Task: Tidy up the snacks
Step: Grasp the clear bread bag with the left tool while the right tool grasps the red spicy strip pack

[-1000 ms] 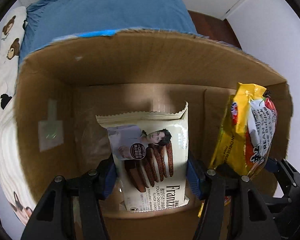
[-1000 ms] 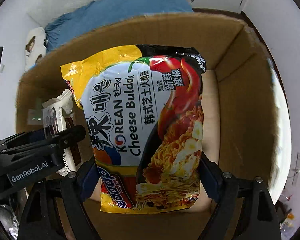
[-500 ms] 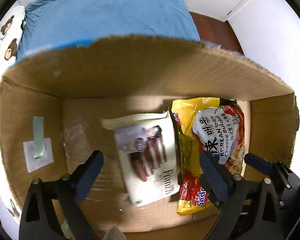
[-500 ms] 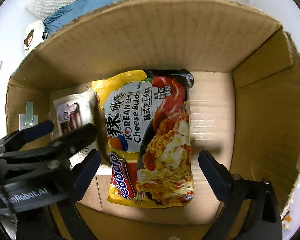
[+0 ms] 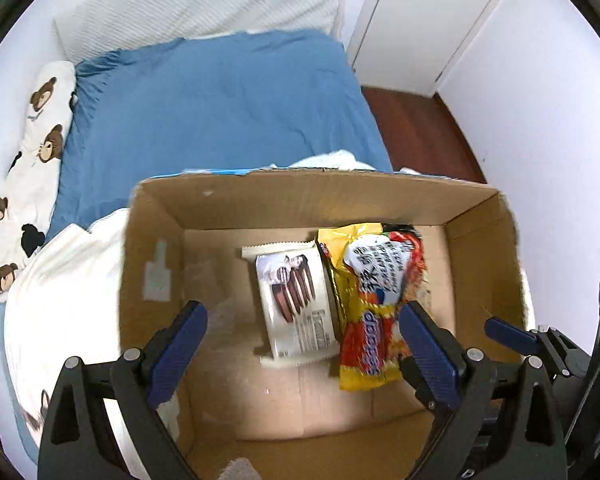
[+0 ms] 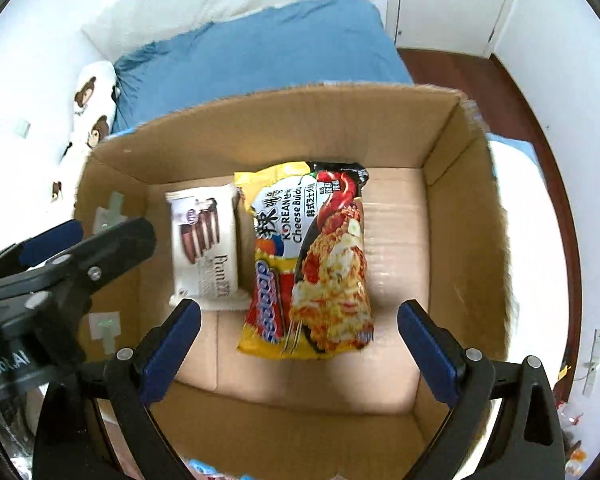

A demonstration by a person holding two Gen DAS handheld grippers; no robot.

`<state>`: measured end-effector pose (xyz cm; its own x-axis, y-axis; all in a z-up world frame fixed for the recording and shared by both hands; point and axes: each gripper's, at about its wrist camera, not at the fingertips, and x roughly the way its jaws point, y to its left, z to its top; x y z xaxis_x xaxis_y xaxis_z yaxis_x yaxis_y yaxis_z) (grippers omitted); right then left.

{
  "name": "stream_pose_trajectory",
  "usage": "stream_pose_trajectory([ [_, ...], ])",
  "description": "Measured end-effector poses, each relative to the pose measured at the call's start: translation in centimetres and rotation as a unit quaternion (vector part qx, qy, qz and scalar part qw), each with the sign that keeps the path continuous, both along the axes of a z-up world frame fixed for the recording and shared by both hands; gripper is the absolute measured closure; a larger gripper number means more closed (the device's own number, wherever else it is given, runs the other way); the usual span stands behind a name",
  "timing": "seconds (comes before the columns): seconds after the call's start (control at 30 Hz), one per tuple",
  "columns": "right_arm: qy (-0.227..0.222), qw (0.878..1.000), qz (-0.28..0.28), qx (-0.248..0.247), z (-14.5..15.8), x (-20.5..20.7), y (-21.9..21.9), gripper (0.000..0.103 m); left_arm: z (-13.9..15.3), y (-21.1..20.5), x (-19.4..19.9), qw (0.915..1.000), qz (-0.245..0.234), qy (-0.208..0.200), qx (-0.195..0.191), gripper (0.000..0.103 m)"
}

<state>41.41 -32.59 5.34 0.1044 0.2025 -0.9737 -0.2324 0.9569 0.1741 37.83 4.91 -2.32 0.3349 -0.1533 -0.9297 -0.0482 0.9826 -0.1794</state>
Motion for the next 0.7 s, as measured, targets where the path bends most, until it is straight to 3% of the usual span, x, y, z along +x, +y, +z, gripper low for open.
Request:
stream_pose_trajectory([
  [0.03, -0.008, 1.0, -0.003, 0.005, 1.2, -1.2, -0.3, 0.002, 1.0, 0.1, -1.3, 1.0, 0.005, -0.006, -0.002, 0.005],
  [0.1, -0.015, 1.0, -0.01, 0.016, 4.7, 0.3, -2.2, 0.002, 1.7, 0.9, -2.3, 0.9998, 0.012, -0.015, -0.008, 0.005],
  [0.17, -0.024, 0.999, -0.016, 0.03, 7.1, -1.9, -3.6, 0.002, 2.8, 0.8, -4.1, 0.9995, 0.02, -0.022, -0.011, 0.005],
  [0.3, -0.028, 0.998, -0.022, 0.048, 7.8, -3.7, -3.6, 0.002, 3.7, 0.5, -6.7, 0.9988, 0.034, -0.032, -0.015, 0.005],
  [0.33, -0.029, 0.998, -0.022, 0.049, 6.3, -3.7, -3.0, 0.002, 3.7, 0.3, -7.8, 0.9986, 0.037, -0.034, -0.016, 0.005],
  [0.4, -0.028, 0.998, -0.025, 0.054, 5.9, -5.4, -3.7, 0.002, 2.6, 0.2, -7.9, 0.9983, 0.045, -0.035, -0.012, 0.005],
  [0.5, -0.019, 0.998, -0.03, 0.058, 4.9, -8.7, -4.7, 0.002, 1.5, 0.2, -11.2, 0.9981, 0.058, -0.023, -0.002, 0.005],
  [0.6, -0.006, 0.998, -0.038, 0.053, 2.8, -12.3, -6.3, 0.002, -0.6, -0.6, -15.0, 0.9978, 0.066, 0.005, 0.002, 0.005],
  [0.7, -0.003, 0.998, -0.043, 0.043, 0.1, -16.0, -8.3, 0.003, -4.4, -2.3, -18.1, 0.9967, 0.06, 0.051, -0.02, 0.005],
])
